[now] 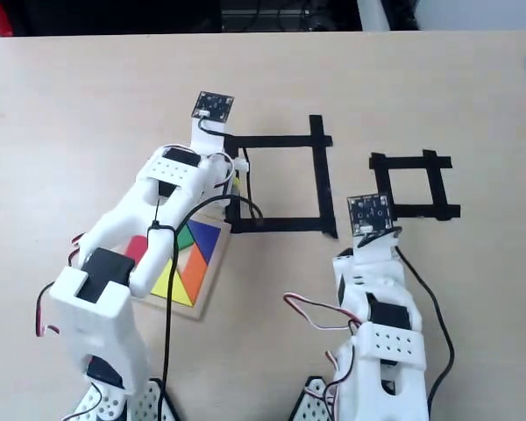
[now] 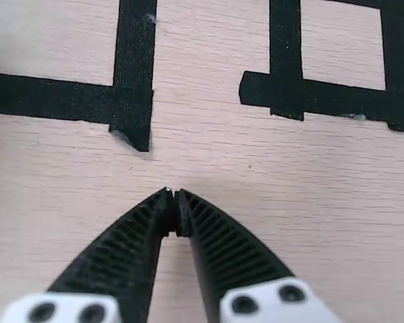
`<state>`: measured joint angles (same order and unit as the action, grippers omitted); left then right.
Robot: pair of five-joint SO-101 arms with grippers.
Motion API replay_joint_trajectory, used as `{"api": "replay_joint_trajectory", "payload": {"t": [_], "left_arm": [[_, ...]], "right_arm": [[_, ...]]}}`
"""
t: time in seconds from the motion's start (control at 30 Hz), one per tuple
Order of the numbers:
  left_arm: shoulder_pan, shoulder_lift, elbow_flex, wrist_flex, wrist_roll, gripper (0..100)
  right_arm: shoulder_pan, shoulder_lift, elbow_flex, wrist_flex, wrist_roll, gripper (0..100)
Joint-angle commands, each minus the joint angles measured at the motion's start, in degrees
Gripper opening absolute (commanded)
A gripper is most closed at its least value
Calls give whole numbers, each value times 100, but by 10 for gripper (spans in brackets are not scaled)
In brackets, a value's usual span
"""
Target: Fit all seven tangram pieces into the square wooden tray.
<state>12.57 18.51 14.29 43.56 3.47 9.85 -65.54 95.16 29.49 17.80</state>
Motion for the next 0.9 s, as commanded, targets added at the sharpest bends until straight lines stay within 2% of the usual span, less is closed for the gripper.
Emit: {"api": "replay_joint_trajectory", "payload": {"t": [0.0, 0.37, 0.6, 0.87], "left_arm": [[-75, -35, -268, 70, 62, 221], [-66, 193, -418, 88, 62, 221], [-66, 914, -1569, 1160, 88, 216], [22, 1187, -1895, 1415, 53, 216]], "right_arm": [[-62, -66, -48, -70, -18, 12], [-62, -66, -48, -70, -18, 12], [-62, -66, -48, -70, -18, 12], [-62, -66, -48, -70, -18, 12]]}}
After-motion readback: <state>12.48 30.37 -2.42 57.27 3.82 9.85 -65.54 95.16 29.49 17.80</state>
